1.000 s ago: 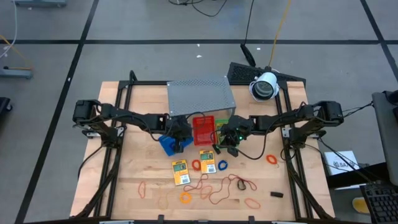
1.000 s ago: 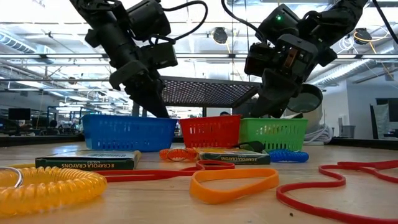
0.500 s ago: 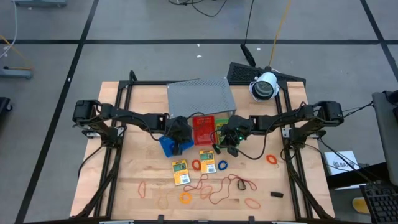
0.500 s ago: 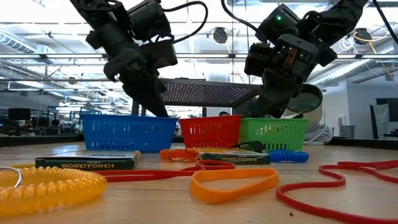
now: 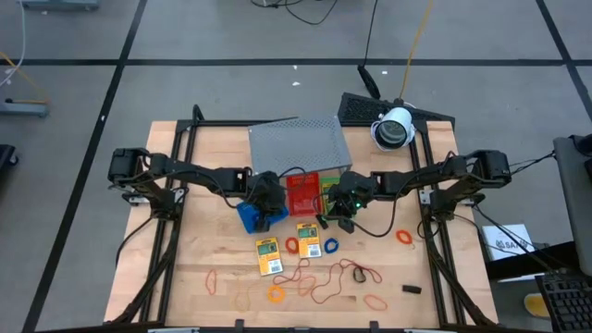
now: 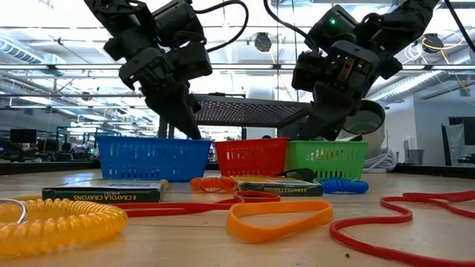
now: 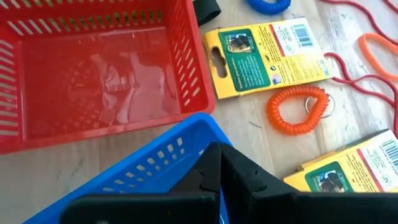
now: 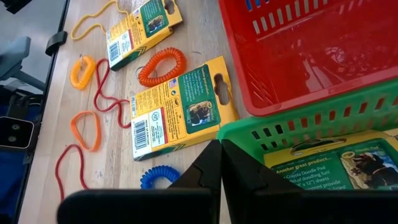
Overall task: Pick & Place Office Desk Supplies
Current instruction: Adjust the shelf
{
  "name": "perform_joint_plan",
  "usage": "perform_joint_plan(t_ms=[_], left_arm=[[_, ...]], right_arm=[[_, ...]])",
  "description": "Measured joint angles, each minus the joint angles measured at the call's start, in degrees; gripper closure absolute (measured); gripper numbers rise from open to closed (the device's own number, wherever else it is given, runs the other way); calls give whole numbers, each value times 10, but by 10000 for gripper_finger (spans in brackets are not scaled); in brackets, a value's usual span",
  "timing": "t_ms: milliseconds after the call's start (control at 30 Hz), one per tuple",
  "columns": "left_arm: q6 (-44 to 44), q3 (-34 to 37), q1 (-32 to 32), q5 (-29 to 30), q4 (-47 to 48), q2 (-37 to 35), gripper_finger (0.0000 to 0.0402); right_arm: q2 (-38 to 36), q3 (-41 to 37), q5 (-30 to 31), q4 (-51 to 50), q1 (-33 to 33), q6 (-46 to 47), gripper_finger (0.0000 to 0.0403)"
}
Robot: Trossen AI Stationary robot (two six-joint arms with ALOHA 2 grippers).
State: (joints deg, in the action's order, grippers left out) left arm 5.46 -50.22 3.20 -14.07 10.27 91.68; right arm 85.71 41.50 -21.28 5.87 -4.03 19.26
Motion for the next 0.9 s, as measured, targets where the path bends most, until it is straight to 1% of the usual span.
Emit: perform_joint_plan(t_ms=[300,667,833,900], left_arm=[[23,0,0,-54,-10,0,398],[40,0,0,-90,-12,0,399],[54,-1,-2,-128,-15,0,399],[54,-1,-7,-130,-17,0,399]], right_arm=[[0,0,0,0,0,-4,403],[0,0,1,0,0,-4,403],[0,0,1,0,0,-6,403],[0,0,1,0,0,-6,403]])
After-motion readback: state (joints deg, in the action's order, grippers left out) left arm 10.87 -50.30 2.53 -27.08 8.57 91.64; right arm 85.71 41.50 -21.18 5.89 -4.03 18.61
